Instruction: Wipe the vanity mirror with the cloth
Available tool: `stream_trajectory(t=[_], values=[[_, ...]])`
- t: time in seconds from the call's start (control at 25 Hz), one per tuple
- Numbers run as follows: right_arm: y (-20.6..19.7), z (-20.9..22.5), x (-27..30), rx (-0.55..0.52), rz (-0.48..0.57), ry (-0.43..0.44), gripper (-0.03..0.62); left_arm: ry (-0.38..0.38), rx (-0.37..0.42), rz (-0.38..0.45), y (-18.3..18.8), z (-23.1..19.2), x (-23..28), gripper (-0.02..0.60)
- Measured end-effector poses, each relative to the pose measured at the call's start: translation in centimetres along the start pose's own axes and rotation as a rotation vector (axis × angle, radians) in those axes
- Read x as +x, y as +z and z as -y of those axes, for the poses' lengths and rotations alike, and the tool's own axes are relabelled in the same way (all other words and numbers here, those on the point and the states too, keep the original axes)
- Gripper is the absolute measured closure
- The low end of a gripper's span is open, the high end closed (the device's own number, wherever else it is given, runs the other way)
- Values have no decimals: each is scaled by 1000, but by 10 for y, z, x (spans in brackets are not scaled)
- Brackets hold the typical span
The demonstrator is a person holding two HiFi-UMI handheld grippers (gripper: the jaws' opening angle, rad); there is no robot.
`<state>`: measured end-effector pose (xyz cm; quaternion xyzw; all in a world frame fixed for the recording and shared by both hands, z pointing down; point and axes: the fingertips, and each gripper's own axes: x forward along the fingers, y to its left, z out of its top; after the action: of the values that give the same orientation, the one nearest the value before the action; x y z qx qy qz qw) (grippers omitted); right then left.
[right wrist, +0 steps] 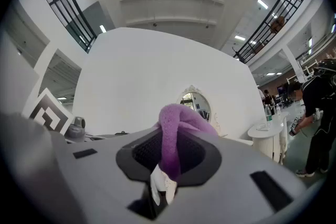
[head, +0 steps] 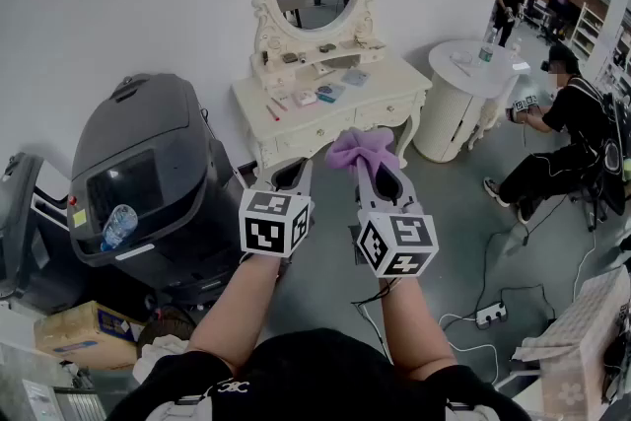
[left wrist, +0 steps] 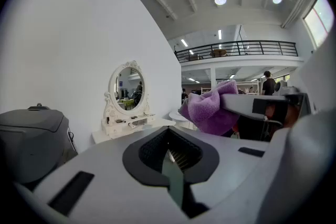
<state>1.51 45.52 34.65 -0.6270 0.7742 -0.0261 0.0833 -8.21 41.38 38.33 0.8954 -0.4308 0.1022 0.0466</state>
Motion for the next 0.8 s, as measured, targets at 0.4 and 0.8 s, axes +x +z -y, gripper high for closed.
stream_trajectory(t=[0.4, 0.8], values=[[-10, 31, -11, 25, -12, 22, 530, 13, -12, -23, -15, 28, 20, 575], [-33, 64, 53, 7, -60, 20, 530, 4, -38, -34, -19, -3, 87, 575]])
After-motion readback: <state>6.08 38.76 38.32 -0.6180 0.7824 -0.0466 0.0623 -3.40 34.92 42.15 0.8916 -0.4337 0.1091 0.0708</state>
